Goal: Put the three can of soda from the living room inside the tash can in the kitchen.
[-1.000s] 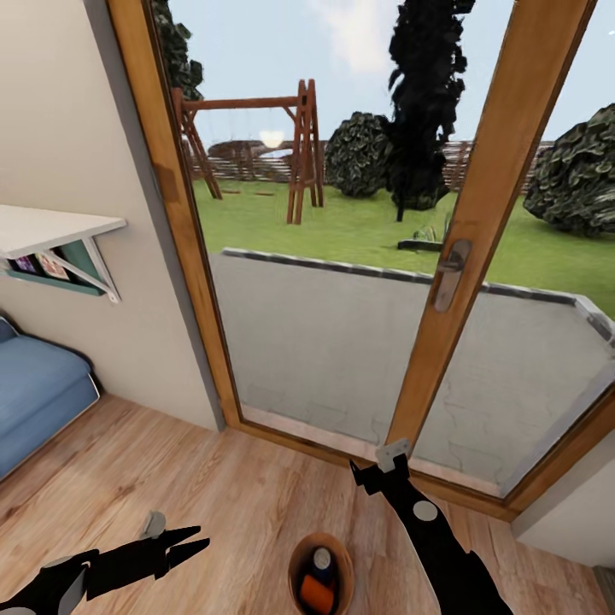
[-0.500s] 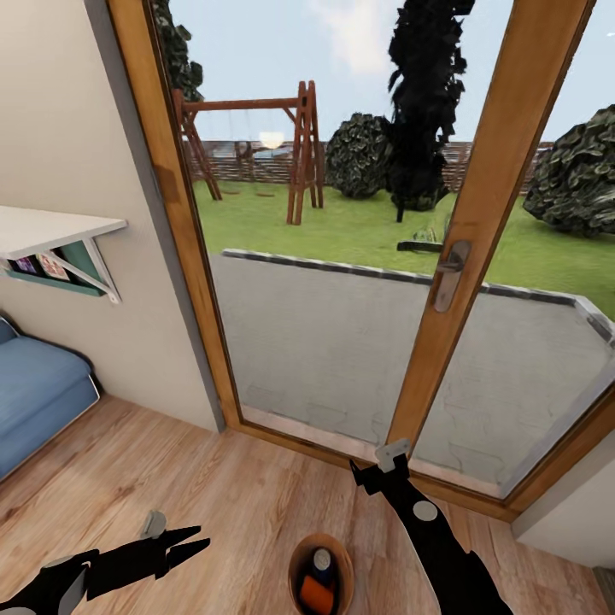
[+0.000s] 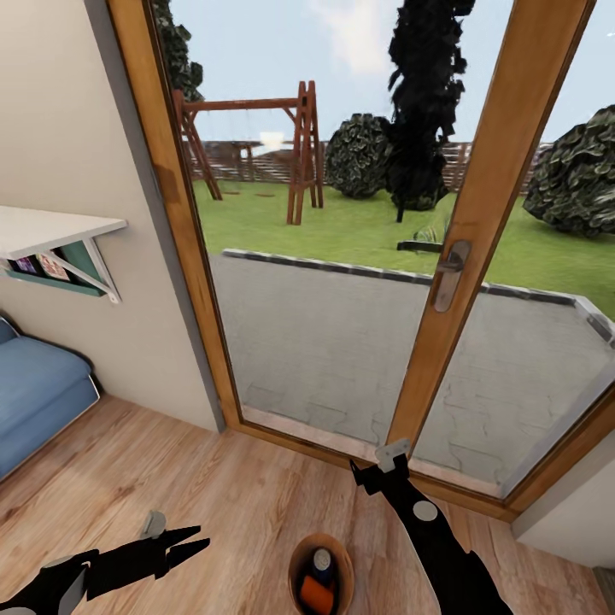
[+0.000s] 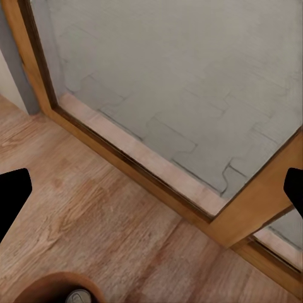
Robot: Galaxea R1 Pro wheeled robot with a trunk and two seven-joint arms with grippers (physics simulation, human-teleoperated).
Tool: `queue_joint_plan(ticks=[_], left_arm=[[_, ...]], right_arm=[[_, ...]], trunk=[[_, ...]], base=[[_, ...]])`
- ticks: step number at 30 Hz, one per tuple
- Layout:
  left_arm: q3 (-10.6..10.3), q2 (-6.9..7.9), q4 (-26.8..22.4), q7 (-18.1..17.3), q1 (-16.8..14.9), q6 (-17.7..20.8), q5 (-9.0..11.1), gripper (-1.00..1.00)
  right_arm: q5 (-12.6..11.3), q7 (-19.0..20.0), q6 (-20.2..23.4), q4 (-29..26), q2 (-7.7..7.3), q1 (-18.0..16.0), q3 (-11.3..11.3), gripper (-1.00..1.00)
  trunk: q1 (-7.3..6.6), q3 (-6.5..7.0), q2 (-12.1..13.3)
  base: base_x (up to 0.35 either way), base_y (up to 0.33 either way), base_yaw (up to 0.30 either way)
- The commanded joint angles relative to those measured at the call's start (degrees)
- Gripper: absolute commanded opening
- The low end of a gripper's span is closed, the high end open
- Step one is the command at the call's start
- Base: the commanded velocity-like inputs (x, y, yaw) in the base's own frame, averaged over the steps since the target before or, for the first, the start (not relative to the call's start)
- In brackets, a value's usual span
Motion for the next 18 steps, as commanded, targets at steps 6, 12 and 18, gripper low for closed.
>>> queue_joint_plan(ticks=[6,12,18], left_arm=[[0.0,0.0,0.0,0.0,0.0,0.0,0.0,1.0],[-0.1,-0.01,0.0,0.0,0.0,0.0,-0.1,1.0],[-0.1,0.0,0.0,0.0,0.0,0.0,-0.1,1.0]], right_arm=[[0.0,0.0,0.0,0.0,0.0,0.0,0.0,1.0],[0.0,0.0,0.0,0.0,0.0,0.0,0.0,1.0],[0.0,0.0,0.0,0.0,0.0,0.0,0.0,1.0]], trunk=[[0.0,0.0,0.0],[0.0,0.0,0.0],[0.0,0.0,0.0]], base=[[0.0,0.0,0.0],[0.0,0.0,0.0],[0.0,0.0,0.0]])
